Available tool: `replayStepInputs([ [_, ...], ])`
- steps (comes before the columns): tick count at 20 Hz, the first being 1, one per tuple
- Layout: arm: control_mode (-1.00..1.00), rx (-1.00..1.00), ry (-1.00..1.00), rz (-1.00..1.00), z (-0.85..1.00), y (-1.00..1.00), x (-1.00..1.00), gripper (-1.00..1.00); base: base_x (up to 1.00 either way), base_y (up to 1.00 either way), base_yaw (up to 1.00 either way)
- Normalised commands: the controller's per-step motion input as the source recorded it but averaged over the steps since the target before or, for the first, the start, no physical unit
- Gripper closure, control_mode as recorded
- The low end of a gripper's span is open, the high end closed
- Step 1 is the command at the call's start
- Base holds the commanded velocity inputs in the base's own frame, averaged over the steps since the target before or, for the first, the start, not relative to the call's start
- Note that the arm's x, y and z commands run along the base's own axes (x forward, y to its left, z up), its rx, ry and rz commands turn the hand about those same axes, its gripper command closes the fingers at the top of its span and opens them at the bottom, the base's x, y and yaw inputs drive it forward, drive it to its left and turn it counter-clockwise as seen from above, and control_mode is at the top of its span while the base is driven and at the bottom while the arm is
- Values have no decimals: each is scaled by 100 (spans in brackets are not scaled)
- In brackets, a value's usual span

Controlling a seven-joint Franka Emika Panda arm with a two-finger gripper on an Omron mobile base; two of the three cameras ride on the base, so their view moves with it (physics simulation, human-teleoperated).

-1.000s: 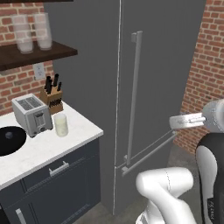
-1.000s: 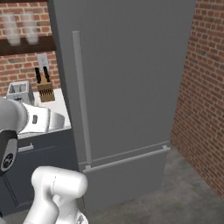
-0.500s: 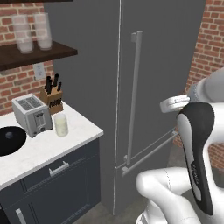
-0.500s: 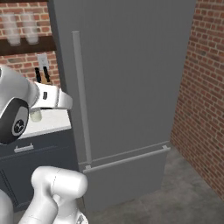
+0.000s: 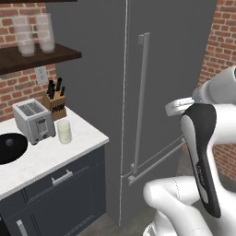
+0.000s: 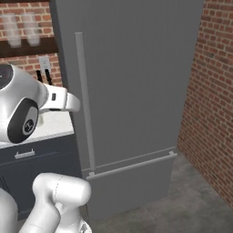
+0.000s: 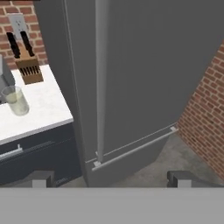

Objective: Grab a lemon wedge from the fridge and one ice cube from the ice bowl, and put them in the glass of lemonade.

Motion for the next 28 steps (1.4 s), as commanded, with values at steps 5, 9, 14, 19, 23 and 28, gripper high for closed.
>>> replayStepInputs([
  [5, -100, 0, 0, 0, 0, 0, 17, -100, 0, 0, 0],
  [9, -100, 1, 0, 5, 0, 0, 21, -100, 0, 0, 0],
  [14, -100, 1, 0, 10, -17, 6, 78, -100, 0, 0, 0],
  [19, -100, 4, 1, 8, -39, 25, 69, -100, 0, 0, 0],
  [23, -100, 1, 4, 2, -34, 14, 56, -100, 0, 0, 0],
  [28, -100, 0, 1, 0, -13, -4, 40, -100, 0, 0, 0],
])
